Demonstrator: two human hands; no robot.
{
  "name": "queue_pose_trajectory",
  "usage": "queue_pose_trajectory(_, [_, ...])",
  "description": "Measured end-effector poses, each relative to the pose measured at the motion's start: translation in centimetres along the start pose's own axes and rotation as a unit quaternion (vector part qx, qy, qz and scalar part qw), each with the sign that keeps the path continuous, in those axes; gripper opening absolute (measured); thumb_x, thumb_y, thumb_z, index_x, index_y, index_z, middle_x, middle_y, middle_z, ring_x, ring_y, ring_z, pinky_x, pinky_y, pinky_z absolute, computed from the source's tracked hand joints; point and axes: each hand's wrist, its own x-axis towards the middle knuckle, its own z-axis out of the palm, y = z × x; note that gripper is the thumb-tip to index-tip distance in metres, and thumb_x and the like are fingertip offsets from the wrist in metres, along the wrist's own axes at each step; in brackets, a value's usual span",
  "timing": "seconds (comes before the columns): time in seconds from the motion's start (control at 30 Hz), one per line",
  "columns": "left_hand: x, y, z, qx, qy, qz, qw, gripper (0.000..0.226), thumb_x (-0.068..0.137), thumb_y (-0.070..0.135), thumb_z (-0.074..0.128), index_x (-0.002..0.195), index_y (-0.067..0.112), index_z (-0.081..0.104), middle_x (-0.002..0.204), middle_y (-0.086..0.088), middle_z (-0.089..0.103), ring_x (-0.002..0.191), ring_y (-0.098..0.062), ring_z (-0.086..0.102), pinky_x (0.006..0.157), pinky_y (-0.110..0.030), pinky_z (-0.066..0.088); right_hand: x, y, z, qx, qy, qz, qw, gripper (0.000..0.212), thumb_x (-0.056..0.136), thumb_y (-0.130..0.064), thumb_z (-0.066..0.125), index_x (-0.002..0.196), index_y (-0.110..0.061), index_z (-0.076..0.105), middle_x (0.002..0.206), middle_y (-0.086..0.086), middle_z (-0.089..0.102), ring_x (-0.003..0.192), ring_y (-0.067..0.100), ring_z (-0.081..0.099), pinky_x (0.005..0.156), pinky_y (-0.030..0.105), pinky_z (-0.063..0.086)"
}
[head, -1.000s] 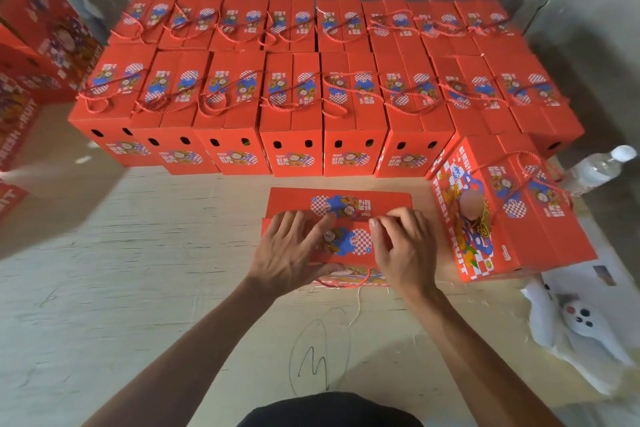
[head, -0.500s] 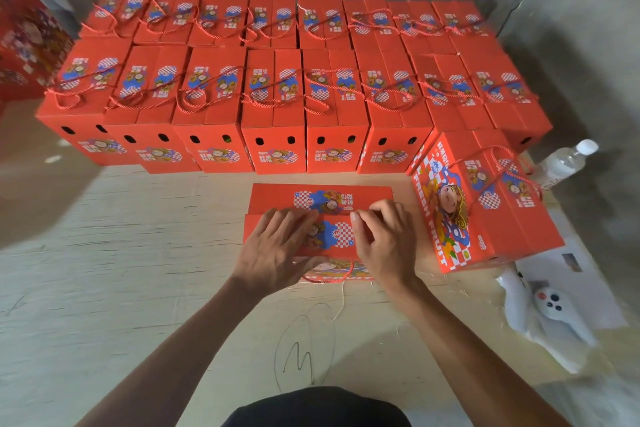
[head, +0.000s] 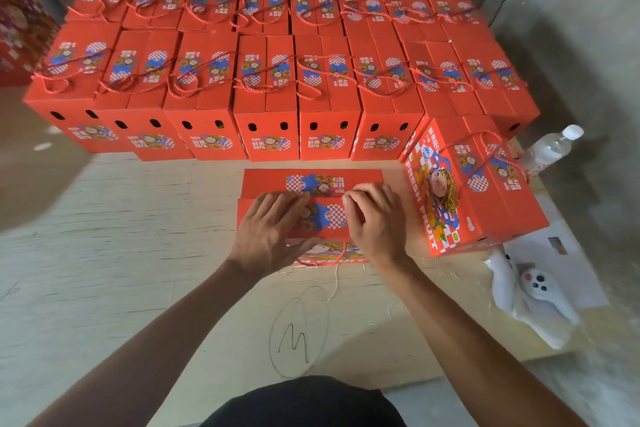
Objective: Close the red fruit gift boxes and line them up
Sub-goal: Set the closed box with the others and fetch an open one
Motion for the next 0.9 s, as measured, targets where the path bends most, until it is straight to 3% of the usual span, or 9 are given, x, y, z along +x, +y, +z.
queue_pose_trajectory(0.17, [2.8, 1.3, -0.9, -0.123, -0.021, -0.203, 0.971, 0.009, 0.096, 0.024, 0.072, 0.096, 0.018, 0.079, 0.099, 0.005, 0.075, 0.091, -0.025, 0.063, 0.078, -0.039, 0.043, 0.4, 0.1, -0.6, 0.054, -0.058, 0.022, 0.997, 0.021, 0.101, -0.026, 0.066, 0.108, -0.010, 0.078, 0.117, 0.001, 0.072, 0.105, 0.023, 0.064, 0.085, 0.044, 0.052])
queue_pose_trajectory(0.27, [3.8, 1.0, -1.0, -0.161, -0.070, -0.274, 0.946, 0.010, 0.094, 0.027, 0.072, 0.088, 0.023, 0.078, 0.095, 0.010, 0.072, 0.091, -0.018, 0.057, 0.081, -0.036, 0.037, 0.7, 0.0, -1.0, 0.082, -0.110, 0.077, 0.988, 0.025, 0.100, -0.029, 0.067, 0.111, -0.009, 0.079, 0.131, 0.006, 0.068, 0.123, 0.026, 0.060, 0.101, 0.049, 0.050])
queue_pose_trajectory(0.43, [4.6, 1.1, -0.8, -0.160, -0.103, -0.339, 0.921, 0.015, 0.094, 0.034, 0.068, 0.085, 0.029, 0.079, 0.089, 0.017, 0.061, 0.095, -0.014, 0.050, 0.083, -0.033, 0.021, 1.2, -0.1, -1.4, 0.091, -0.135, 0.088, 0.983, 0.027, 0.100, -0.029, 0.066, 0.108, -0.007, 0.079, 0.137, 0.008, 0.065, 0.128, 0.028, 0.058, 0.106, 0.054, 0.046])
queue_pose_trajectory(0.53, [4.7, 0.9, -0.9, -0.143, -0.108, -0.342, 0.923, 0.017, 0.093, 0.037, 0.068, 0.083, 0.029, 0.079, 0.089, 0.013, 0.064, 0.094, -0.016, 0.048, 0.084, -0.035, 0.024, 1.4, 0.1, -1.4, 0.085, -0.147, 0.068, 0.983, 0.026, 0.100, -0.027, 0.066, 0.109, -0.007, 0.080, 0.138, 0.008, 0.065, 0.130, 0.029, 0.057, 0.107, 0.055, 0.043])
queue_pose_trajectory(0.67, [4.1, 1.2, -1.2, -0.086, -0.123, -0.237, 0.960, 0.023, 0.102, 0.035, 0.057, 0.098, 0.027, 0.078, 0.102, 0.004, 0.063, 0.096, -0.023, 0.051, 0.081, -0.036, 0.027, 2.4, 0.7, -1.8, 0.098, -0.189, 0.038, 0.976, 0.023, 0.100, -0.027, 0.066, 0.110, -0.011, 0.080, 0.141, 0.006, 0.063, 0.134, 0.028, 0.054, 0.108, 0.057, 0.041])
queue_pose_trajectory(0.77, [4.7, 1.3, -0.9, -0.088, -0.171, -0.199, 0.961, 0.027, 0.106, 0.029, 0.049, 0.110, 0.023, 0.075, 0.111, 0.003, 0.061, 0.102, -0.024, 0.051, 0.081, -0.037, 0.028, 2.8, 0.7, -1.6, 0.085, -0.211, 0.029, 0.973, 0.025, 0.100, -0.033, 0.064, 0.112, -0.016, 0.079, 0.145, 0.002, 0.061, 0.136, 0.026, 0.051, 0.109, 0.058, 0.038])
queue_pose_trajectory(0.9, [4.5, 1.8, -0.6, -0.096, -0.126, -0.200, 0.967, 0.021, 0.103, 0.021, 0.055, 0.098, 0.017, 0.076, 0.101, 0.000, 0.064, 0.092, -0.027, 0.053, 0.079, -0.039, 0.030, 2.6, 0.5, -1.7, 0.110, -0.209, 0.039, 0.971, 0.028, 0.100, -0.036, 0.064, 0.110, -0.017, 0.080, 0.145, 0.001, 0.060, 0.136, 0.024, 0.050, 0.107, 0.058, 0.041])
